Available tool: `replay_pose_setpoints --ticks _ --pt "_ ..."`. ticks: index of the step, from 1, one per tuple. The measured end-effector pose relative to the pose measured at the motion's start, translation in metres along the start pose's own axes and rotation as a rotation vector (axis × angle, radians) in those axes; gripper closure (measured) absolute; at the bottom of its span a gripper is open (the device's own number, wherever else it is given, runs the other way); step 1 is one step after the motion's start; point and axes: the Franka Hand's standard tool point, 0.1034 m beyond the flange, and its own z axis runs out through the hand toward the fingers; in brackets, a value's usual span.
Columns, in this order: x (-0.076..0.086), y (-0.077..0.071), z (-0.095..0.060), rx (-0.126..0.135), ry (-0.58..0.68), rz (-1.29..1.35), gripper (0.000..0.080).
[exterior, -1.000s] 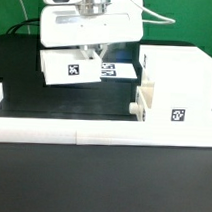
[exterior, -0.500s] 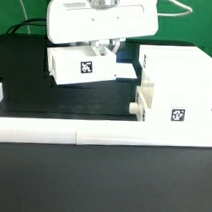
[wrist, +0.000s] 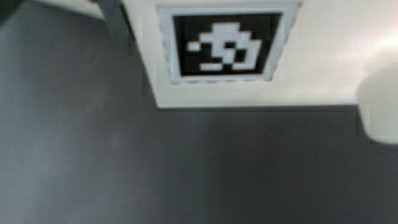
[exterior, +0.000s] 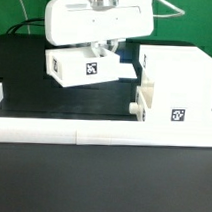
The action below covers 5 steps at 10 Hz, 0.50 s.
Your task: Assemble drawer
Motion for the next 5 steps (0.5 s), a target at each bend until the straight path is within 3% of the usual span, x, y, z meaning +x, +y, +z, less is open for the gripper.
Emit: replay_pose_setpoints --ticks 5 --pt "0.015 0.010 -0.002 -0.001 -0.029 -0.415 0.0757"
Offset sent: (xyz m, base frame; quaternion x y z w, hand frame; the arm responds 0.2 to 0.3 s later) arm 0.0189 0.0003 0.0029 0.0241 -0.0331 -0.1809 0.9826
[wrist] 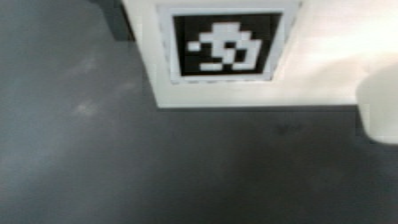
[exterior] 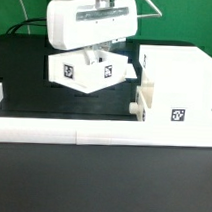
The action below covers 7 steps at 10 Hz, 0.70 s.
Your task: Assemble drawer
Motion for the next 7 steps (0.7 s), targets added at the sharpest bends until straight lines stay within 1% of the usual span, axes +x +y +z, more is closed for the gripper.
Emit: replay_pose_setpoints --ticks 6,7 --pt "-0.0053 0.0011 0.0017 -0.001 -0.014 -0.341 0.0757" --pt "-0.0056 0.0023 0.0017 0.001 -0.023 -0.437 0.0757"
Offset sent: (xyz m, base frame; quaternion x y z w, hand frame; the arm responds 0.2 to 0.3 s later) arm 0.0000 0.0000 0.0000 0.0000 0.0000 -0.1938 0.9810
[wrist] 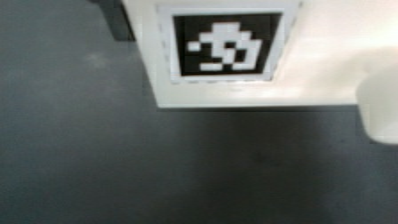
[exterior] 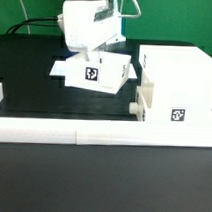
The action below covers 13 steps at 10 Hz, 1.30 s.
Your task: Assemble drawer
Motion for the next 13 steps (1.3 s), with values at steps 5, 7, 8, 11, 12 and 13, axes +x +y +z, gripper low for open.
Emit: replay_pose_setpoints --ticks 5,7,8,11,12,13 --pt "0.004 0.015 0.000 0.030 -0.010 -0.052 0.0757" --pt "0.002 0.013 0.000 0.058 -0.015 -0.050 0.0757" --pt "0.002 0.013 0.001 0.059 -0.015 -0.049 0.0757" --pt "0.002 0.013 0.002 0.057 -0.014 -0.050 0.0757" --pt "0.004 0.014 0.004 0.047 -0.011 -0.051 0.0757" --pt "0.005 0.016 0.005 0.052 -0.010 -0.051 0.0757"
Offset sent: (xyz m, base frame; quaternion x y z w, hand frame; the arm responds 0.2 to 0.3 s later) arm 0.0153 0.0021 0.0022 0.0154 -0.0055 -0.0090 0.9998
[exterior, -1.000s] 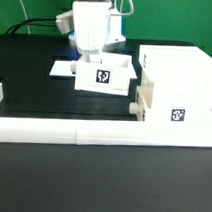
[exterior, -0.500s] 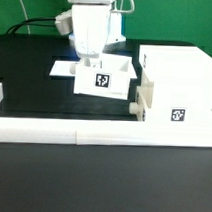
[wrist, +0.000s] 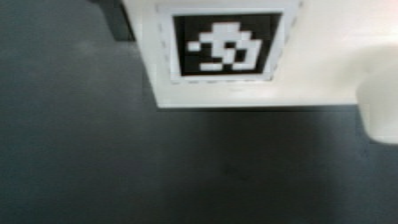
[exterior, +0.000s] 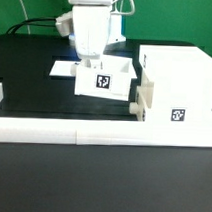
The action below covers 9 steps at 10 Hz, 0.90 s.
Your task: Assemble drawer
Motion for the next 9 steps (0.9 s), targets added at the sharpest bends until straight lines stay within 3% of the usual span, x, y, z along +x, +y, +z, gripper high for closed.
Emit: replay_pose_setpoints --ticks 2,3,5,7,9 --pt "0.0023 0.0044 0.0008 -0.005 0.002 -0.002 0.0757" --pt "0.0043 0.0070 0.0006 -0.020 0.004 -0.005 0.0757" --pt "0.0032 0.0060 0.0013 -0.016 0.003 -0.003 0.0757" --pt "0.0040 0.0073 0.0018 -0.044 0.007 -0.005 0.0757" --pt "0.0079 0.0123 0.0008 -0.037 -0.005 -0.035 0.0757"
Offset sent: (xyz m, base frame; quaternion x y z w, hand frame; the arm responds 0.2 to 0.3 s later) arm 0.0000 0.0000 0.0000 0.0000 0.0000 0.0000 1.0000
